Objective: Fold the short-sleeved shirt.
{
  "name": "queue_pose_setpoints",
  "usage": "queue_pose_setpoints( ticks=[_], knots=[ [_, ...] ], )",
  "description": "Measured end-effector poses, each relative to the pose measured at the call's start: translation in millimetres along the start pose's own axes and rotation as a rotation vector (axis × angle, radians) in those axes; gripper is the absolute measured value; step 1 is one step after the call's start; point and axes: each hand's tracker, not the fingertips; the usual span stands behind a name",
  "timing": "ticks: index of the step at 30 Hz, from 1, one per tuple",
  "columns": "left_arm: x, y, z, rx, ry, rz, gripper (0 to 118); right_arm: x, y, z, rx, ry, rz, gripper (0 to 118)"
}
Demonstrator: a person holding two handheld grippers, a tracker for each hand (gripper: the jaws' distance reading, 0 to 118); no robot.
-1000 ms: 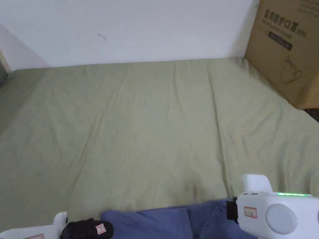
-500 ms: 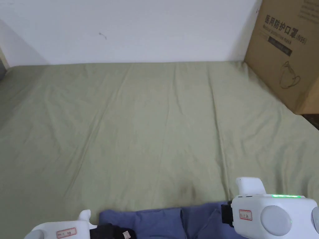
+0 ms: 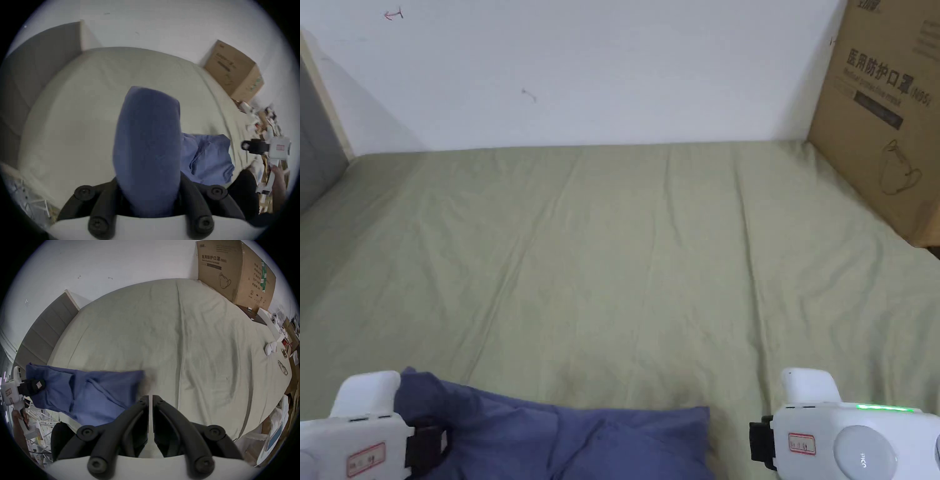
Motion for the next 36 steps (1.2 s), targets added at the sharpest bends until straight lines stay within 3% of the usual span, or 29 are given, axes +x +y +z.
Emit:
queue_pose_setpoints(
  ticks=[6,14,17,18,20,22,23,24,26,28,30,32,33,34,35,36],
  knots=[
    [27,2,-2,-0.046,-0.092,0.056,10,-4,1,1,0.007,0.023,-0.005,4],
    [111,29,-64,-0.195,-0.445,0.13,10,8,12,11,0.038,0.021,-0.003,4],
    [146,26,-98,-0.292,-0.427,0.081,14,16,13,12,0.043,0.018,-0.023,4],
    [154,23,-108,-0.314,-0.413,0.083,19,17,13,12,0.042,0.016,-0.026,4],
    [167,15,-130,-0.373,-0.448,0.096,46,21,12,12,0.039,0.014,-0.031,4],
    [176,5,-143,-0.424,-0.523,0.143,95,25,11,10,0.035,0.014,-0.036,4],
    [178,2,-146,-0.435,-0.562,0.178,109,26,10,10,0.033,0.013,-0.038,4],
    [179,1,-146,-0.413,-0.63,0.232,117,28,9,9,0.031,0.014,-0.042,4],
    [175,5,-131,-0.336,-0.773,0.3,118,31,8,10,0.024,0.017,-0.059,4],
    [171,13,-118,-0.295,-0.815,0.287,118,33,9,11,0.023,0.033,-0.07,4],
    [167,24,-101,-0.265,-0.76,0.225,114,33,11,11,0.024,0.035,-0.067,4],
    [162,29,-87,-0.217,-0.668,0.121,78,33,13,11,0.034,0.026,-0.057,4],
    [164,33,-80,-0.196,-0.637,0.075,66,34,14,11,0.037,0.025,-0.057,4],
    [166,34,-77,-0.192,-0.588,0.014,66,34,15,11,0.041,0.026,-0.059,4],
    [172,32,-75,-0.189,-0.518,-0.054,19,35,15,12,0.044,0.031,-0.065,4],
    [175,30,-75,-0.183,-0.454,-0.105,0,36,15,12,0.047,0.035,-0.069,4]
  ],
)
